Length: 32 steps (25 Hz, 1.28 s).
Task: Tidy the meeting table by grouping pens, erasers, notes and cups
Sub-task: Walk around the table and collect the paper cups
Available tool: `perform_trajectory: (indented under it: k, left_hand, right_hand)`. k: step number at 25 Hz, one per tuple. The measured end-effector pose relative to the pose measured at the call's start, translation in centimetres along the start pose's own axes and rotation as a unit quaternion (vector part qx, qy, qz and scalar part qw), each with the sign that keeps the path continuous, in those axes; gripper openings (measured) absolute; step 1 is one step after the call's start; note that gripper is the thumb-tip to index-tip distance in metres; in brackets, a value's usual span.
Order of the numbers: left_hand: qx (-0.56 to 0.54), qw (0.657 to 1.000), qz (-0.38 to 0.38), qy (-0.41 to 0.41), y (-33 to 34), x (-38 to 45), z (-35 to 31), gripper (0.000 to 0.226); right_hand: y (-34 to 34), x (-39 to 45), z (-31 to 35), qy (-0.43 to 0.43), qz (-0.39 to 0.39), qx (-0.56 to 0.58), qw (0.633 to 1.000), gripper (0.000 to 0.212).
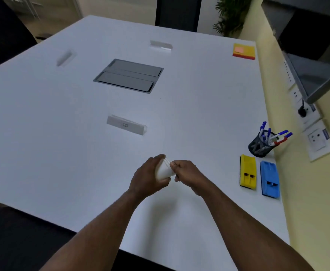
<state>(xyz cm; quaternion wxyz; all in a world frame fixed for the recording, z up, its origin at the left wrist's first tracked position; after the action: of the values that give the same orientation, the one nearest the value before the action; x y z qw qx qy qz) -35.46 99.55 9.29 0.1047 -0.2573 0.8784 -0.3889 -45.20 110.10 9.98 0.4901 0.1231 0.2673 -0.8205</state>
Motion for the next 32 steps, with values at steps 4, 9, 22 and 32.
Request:
perform_trajectory:
  k: [4,9,22,32]
  left_hand:
    - [0.025,1.0,-0.001,0.004,-0.6,2.0,2.2,0.075]
    - [-0.003,0.997,-0.044,-0.061,-2.7,4.0,7.6,0.079]
    - [-0.232,0.942,-0.102,-0.22,-3.5,4.7,16.4,0.073]
    - [-0.224,0.942,-0.098,-0.23,-3.3,4.8,16.9,0.075]
  right_hand:
    - [-0.1,3.3,0.1,0.018,0.002,-0.003,1.0,0.029]
    - [-4.1,8.5,2.1,-0.002,-0.095,0.03,0.995,0.023]
    - [-5.6,18.7,2.8,-0.009,-0.138,-0.389,0.911,0.027]
    - [-4.9,15.0,5.2,-0.105,-0.26,-0.454,0.846,0.038]
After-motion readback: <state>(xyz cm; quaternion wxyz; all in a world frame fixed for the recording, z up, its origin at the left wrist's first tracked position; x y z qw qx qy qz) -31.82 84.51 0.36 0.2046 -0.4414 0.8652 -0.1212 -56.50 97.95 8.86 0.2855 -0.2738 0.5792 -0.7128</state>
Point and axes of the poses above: each hand's wrist, its own x-axis towards the middle knuckle, its own y-axis out of the palm, z = x × y, the point moved 8 cm from there along x, towards the middle knuckle, and after that the axes turned 3 degrees about z, right-handed, at the moved point
